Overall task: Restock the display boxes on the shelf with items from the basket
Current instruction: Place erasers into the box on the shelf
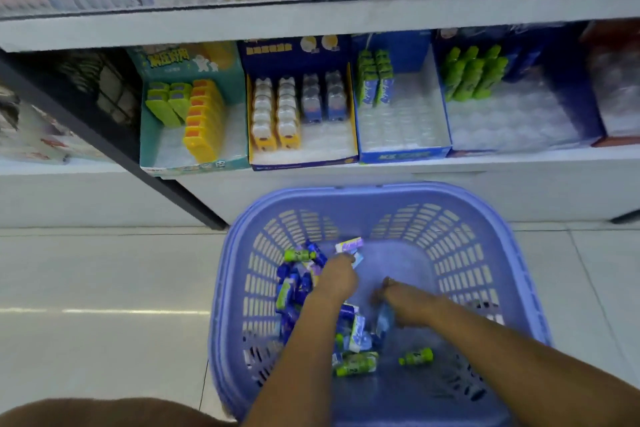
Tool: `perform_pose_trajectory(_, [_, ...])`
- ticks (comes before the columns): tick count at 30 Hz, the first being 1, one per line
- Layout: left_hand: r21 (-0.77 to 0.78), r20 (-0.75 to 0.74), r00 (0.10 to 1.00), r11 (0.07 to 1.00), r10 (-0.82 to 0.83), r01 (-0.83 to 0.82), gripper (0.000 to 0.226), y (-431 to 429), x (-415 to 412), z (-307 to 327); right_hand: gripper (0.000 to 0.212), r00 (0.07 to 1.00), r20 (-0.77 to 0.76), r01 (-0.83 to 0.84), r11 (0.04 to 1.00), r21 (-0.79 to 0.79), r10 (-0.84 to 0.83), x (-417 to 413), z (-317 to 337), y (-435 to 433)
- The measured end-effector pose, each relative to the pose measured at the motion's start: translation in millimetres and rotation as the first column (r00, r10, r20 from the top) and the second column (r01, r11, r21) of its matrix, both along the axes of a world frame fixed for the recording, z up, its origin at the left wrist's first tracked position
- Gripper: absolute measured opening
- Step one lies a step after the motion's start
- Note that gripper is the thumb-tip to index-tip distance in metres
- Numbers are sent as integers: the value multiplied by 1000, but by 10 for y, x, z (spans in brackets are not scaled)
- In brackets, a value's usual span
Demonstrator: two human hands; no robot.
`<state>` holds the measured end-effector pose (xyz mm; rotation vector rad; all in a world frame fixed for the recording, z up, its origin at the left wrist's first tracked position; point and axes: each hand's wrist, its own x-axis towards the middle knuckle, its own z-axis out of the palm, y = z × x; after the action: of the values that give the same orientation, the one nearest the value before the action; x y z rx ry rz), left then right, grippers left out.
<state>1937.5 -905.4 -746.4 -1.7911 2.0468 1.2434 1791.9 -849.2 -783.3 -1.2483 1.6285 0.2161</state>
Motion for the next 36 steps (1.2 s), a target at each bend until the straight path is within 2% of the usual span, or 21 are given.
perform_pose_trajectory(2, [4, 46, 999, 1000, 6, -6, 44, 59, -64, -201, 26, 994, 14, 113, 993, -38, -113, 16, -214, 64])
perform_pose_trajectory(4, [-11, 99, 995, 1000, -8, 9, 47, 70, -87, -351, 22, 989, 40, 144, 987, -65, -142, 44, -274, 50])
perform_pose_trajectory(6, [-16, 73, 997, 1000, 3, -2, 51, 82, -96, -444, 18, 1000, 19, 14, 994, -111, -12, 34, -308, -16])
perform_pose_trajectory(9, [-50, -19, 991, 990, 131, -131, 55, 116, -77, -518, 21, 985, -59, -171, 971, -168, 164, -55, -386, -126])
perform_pose_trajectory(12, [-116, -26, 965, 958, 263, -264, 55, 88, -42, -619, 39, 941, -158, -324, 933, -155, 300, -151, -446, -237])
perform_pose_trajectory(15, [-132, 48, 972, 966, 229, -221, 48, -38, -56, -719, 51, 935, -267, -287, 942, -176, 236, -189, -460, -326])
perform_pose_trajectory(17, [-138, 77, 959, 955, 274, -262, 39, -118, -97, -743, 52, 935, -315, -224, 960, -168, 163, -218, -465, -347])
perform_pose_trajectory(19, [-139, 102, 943, 943, 317, -302, 33, -162, -146, -760, 63, 940, -328, -142, 980, -141, 89, -276, -456, -340])
perform_pose_trajectory(22, [-131, 141, 943, 950, 301, -283, 36, -193, -213, -796, 77, 962, -269, 26, 995, -94, -51, -369, -417, -347])
perform_pose_trajectory(26, [-52, 225, 956, 982, 190, -183, 40, -225, -256, -787, 66, 962, -189, 197, 980, -23, -198, -386, -196, -438])
perform_pose_trajectory(28, [17, 217, 965, 988, 146, -153, 41, -223, -245, -732, 49, 958, -118, 264, 965, 7, -261, -395, -35, -498])
perform_pose_trajectory(31, [64, 111, 978, 981, 177, -185, 39, -230, -198, -557, 24, 941, 66, 328, 943, 52, -331, -452, 274, -533])
perform_pose_trajectory(34, [76, -85, 961, 964, 262, -256, 25, -269, -97, -272, 28, 957, 133, 257, 966, 21, -257, -530, 650, -563])
perform_pose_trajectory(36, [121, -231, 914, 942, 334, -313, 20, -302, -13, -20, 26, 957, 199, 212, 977, 9, -209, -547, 930, -591])
